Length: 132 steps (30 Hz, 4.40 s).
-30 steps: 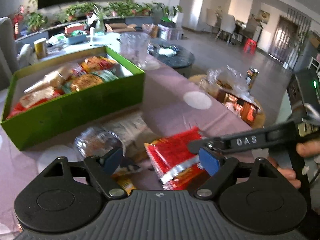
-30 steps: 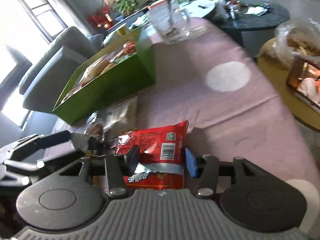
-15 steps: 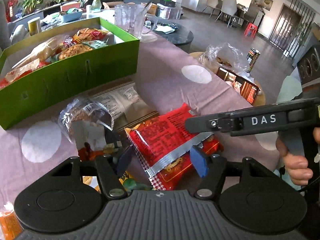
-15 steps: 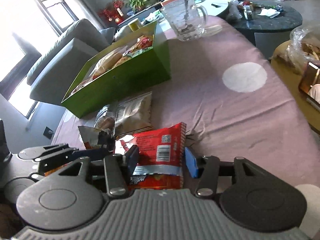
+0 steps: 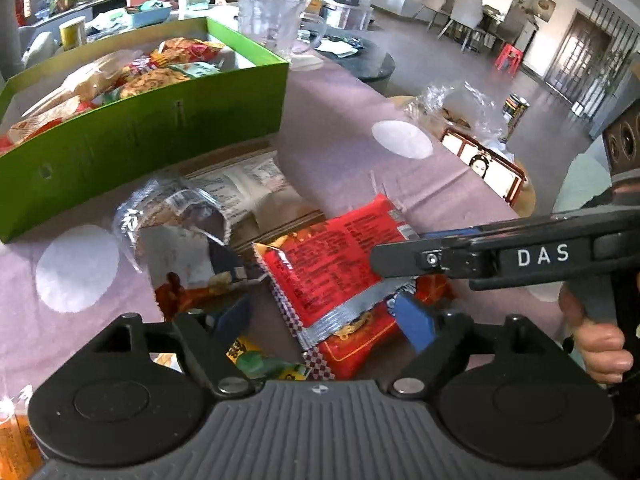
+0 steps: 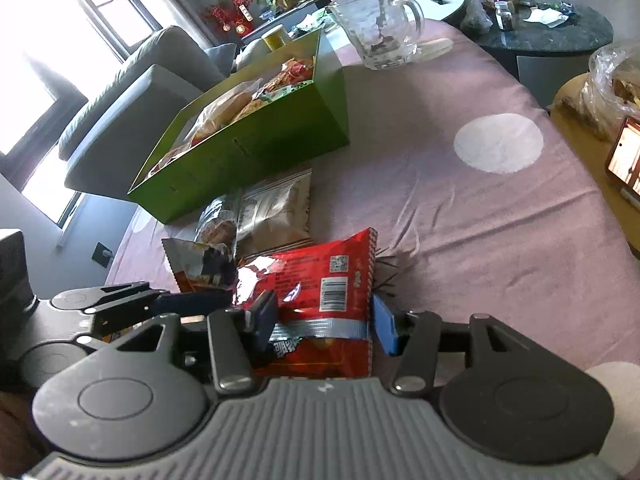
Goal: Organize snacks
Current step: 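Lift the red snack bag and carry it over the green box, then lower the red snack bag into the box and open the right gripper, then raise the open right gripper away from the box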
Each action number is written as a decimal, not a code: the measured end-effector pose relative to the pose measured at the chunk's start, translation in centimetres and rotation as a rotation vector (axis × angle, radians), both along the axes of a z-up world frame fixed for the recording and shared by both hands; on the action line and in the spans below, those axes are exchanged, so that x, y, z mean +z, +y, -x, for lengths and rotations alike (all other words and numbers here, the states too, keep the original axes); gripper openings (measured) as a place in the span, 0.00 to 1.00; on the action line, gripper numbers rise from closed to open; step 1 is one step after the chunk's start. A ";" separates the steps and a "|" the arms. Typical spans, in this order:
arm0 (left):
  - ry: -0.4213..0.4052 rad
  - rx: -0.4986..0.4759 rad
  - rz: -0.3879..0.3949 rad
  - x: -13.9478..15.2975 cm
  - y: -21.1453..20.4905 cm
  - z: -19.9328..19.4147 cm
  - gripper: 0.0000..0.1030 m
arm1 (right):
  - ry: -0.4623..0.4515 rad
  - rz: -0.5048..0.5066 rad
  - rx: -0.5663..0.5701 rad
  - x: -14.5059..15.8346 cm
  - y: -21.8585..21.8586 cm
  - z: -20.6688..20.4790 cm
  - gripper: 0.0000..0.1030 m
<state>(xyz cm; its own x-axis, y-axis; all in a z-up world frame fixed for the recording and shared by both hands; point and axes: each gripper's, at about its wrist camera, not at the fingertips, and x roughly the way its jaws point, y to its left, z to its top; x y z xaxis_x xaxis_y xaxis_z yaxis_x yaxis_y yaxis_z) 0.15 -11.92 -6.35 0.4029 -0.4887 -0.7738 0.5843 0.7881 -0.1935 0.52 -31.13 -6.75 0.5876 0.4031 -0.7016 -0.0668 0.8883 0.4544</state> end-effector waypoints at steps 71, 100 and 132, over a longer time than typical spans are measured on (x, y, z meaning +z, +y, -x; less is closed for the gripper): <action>-0.376 0.201 -0.039 8.9 9.9 -17.8 0.65 | -0.215 -0.151 0.153 7.9 11.7 -18.9 0.52; -0.275 0.285 -0.123 4.3 12.5 -19.1 0.69 | -0.024 -0.110 0.072 2.6 12.7 -24.1 0.59; -0.365 0.362 -0.078 9.1 10.7 -9.3 0.83 | -0.299 0.036 0.125 9.3 8.4 -11.6 0.62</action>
